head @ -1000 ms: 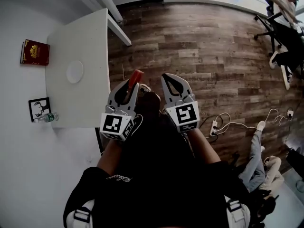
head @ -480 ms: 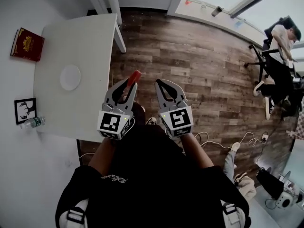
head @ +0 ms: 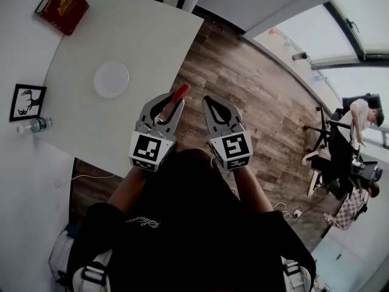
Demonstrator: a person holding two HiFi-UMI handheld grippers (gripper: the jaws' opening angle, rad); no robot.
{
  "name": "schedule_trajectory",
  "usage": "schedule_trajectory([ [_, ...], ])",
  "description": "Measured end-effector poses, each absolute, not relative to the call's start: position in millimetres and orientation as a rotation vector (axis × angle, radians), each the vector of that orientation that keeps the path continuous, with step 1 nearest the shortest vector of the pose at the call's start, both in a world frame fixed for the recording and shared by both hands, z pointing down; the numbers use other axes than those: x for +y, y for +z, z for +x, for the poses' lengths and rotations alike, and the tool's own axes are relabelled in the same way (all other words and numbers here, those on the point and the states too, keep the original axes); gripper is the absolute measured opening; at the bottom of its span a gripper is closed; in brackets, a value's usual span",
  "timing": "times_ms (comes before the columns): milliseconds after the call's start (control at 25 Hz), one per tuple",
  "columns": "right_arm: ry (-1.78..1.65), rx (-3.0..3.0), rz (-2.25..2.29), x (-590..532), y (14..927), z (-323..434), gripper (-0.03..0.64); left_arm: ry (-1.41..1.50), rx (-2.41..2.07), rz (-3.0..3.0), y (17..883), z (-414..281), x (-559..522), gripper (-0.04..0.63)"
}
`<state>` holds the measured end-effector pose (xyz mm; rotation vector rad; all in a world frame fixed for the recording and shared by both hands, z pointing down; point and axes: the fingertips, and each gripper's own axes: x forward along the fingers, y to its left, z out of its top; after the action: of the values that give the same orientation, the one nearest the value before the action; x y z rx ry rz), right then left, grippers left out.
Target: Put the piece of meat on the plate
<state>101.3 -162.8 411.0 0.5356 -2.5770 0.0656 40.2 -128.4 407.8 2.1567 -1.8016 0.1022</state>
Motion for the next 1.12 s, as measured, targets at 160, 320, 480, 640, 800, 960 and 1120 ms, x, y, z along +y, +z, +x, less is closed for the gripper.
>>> schedule_trajectory([
  [160,-0.106,-2.555,0.229,-153.3,412.0,56.2,0.021,0.083,-1.914,2.047,414.5,2.7,-111.8,0.085],
  [320,-0.329,-2.45,-0.068,-143.7,428.5,17.3,0.029,0.142,-1.981,1.978,427.7,-26.5,-84.7,0.084],
  [480,-0.379,-2.361,-0.513,-117.8,448.7,-32.3,0.147,0.144,-2.091,1.795,444.3,-59.6,-56.6,0.084],
  [640,-0.504,-2.268,-0.927,-84.9,460.9,-77.8,0.146,0.219,-2.138,1.742,456.7,-90.3,-40.6,0.084],
  [800,-0.61,-2.103,-1.236,-70.5,463.9,-106.4,0.146,0.397,-2.173,1.707,461.2,-113.2,-34.1,0.084],
  [960,-0.679,-1.97,-1.507,-59.2,467.4,-129.2,0.146,0.508,-2.152,1.696,468.2,-123.7,-42.7,0.084],
  [1120,-0.767,-1.878,-1.714,-53.7,477.0,-130.4,0.12,0.564,-2.125,1.679,475.7,-127.6,-56.5,0.084],
])
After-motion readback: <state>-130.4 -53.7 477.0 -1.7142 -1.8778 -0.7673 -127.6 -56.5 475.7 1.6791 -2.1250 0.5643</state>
